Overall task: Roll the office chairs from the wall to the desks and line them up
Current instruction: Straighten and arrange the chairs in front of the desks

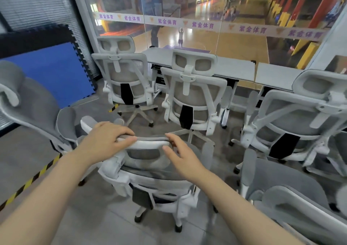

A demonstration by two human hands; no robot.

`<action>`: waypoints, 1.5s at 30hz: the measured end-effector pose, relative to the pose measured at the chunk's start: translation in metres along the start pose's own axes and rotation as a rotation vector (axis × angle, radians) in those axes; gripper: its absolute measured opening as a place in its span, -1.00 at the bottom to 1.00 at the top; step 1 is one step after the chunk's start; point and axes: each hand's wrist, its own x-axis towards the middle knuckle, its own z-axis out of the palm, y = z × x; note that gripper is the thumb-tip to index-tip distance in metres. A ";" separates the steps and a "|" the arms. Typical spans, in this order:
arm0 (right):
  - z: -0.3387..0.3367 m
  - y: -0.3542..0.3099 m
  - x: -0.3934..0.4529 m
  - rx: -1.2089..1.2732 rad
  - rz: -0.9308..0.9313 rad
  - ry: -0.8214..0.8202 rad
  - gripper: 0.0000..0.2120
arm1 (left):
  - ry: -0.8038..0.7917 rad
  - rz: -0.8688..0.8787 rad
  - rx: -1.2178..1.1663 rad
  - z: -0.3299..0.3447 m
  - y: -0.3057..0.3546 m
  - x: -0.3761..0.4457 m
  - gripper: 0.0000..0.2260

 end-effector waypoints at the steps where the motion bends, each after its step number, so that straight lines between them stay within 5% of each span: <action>1: 0.005 -0.006 0.000 0.009 -0.021 0.027 -0.55 | 0.007 0.000 0.009 0.001 -0.001 -0.002 -0.48; 5: 0.023 -0.024 0.001 -0.033 -0.044 0.121 -0.63 | -0.038 0.046 0.094 0.004 -0.006 0.000 -0.39; 9: 0.038 -0.027 -0.011 -0.063 -0.018 0.179 -0.52 | -0.100 0.083 0.153 0.005 -0.007 -0.004 -0.56; 27: 0.070 -0.044 -0.006 -0.066 0.082 0.525 -0.57 | -0.041 0.227 0.232 0.013 -0.016 0.019 -0.67; 45: 0.055 -0.031 0.049 -0.077 0.087 0.586 -0.60 | 0.040 0.278 0.249 0.021 -0.033 0.076 -0.64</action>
